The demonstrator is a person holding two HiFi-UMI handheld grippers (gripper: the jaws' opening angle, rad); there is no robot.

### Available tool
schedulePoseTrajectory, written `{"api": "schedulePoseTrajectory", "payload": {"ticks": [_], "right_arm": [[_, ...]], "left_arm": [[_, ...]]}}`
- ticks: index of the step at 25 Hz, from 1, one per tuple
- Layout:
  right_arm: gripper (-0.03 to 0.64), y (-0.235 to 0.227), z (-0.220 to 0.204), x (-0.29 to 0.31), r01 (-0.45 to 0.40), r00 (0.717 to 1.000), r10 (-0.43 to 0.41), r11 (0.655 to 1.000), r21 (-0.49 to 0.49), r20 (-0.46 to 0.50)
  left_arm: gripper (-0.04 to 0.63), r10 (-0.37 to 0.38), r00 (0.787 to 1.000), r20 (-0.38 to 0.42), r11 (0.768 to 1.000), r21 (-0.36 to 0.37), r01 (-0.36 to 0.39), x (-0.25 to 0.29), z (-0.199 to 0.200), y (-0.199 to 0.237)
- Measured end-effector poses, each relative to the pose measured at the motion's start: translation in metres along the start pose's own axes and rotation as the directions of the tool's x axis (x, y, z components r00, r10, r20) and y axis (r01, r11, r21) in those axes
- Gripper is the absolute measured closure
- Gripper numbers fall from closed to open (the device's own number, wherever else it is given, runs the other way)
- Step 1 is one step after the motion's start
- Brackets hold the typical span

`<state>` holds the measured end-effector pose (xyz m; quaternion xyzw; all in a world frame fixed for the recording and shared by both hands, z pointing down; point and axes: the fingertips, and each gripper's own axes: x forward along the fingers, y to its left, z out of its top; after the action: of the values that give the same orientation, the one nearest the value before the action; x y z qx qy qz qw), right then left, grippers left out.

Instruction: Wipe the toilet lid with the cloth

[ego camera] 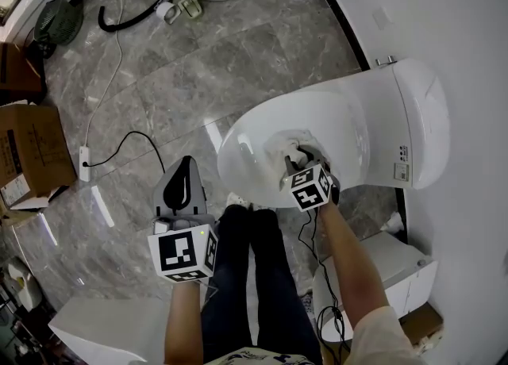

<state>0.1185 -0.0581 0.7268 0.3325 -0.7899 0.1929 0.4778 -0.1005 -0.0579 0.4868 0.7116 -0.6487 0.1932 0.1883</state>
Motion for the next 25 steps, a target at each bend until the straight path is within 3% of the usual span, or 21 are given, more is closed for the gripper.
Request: {"api": "schedulePoseTrajectory", "payload": {"ticks": [16,25], "right_arm": [[0.494,-0.09,-0.048,-0.027,0.166,0.986,-0.164,0.978,0.126,-0.022],[0.492,-0.129,-0.081,-0.044,0.247,0.969,-0.242,0.938,0.245,-0.048]], "left_arm": [[0.588,-0.052,0.999,-0.007,0.998,0.037,0.052,0.01,0.005,-0.034],[0.588,-0.078,0.997,-0.013,0.995,0.057,0.079,0.013,0.003,-0.051]]}}
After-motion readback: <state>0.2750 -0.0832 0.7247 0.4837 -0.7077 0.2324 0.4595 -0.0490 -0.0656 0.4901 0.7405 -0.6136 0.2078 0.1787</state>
